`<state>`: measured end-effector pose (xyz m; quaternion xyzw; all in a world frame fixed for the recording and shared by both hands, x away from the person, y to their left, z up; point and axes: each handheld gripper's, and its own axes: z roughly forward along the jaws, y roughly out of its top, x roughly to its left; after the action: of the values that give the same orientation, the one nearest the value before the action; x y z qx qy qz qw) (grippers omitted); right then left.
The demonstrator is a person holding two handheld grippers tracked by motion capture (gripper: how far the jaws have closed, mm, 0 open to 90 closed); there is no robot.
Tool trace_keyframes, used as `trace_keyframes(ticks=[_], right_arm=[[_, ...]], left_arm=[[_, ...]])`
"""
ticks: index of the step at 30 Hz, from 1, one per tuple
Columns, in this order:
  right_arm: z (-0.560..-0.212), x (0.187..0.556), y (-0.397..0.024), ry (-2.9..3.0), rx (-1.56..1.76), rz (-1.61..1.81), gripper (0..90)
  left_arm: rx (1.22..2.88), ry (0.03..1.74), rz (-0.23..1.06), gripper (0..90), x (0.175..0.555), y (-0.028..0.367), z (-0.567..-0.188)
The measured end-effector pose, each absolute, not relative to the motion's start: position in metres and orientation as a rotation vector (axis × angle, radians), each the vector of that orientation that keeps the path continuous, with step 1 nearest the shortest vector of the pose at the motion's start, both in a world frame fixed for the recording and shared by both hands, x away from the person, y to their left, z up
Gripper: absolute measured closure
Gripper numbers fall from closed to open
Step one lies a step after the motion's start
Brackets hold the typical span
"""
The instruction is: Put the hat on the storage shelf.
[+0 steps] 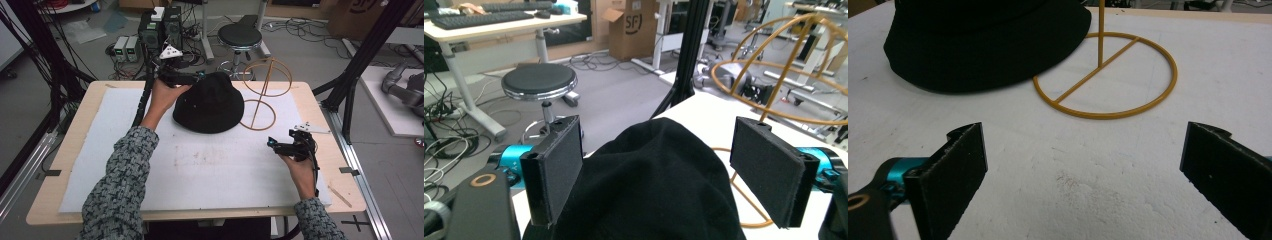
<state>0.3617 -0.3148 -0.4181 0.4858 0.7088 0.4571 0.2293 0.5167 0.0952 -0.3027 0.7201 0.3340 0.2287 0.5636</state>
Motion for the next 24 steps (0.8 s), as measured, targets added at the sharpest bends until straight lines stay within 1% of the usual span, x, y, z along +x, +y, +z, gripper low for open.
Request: trace_keyframes(ticks=[13,16,24], right_arm=[[-0.420,0.358,-0.317,1.953,1.341,1.260,4.5],[-0.421,0.358,-0.317,1.962,1.348,1.264,4.5],[-0.421,0.357,-0.318,1.961,1.348,1.277,4.5]], left_arm=[[1.700,0.791,0.521,24.1,0.541,0.071,-0.322],[1.748,0.773,0.538,27.3,0.546,0.063,-0.328],[1.796,0.772,0.548,28.3,0.554,0.057,-0.341]])
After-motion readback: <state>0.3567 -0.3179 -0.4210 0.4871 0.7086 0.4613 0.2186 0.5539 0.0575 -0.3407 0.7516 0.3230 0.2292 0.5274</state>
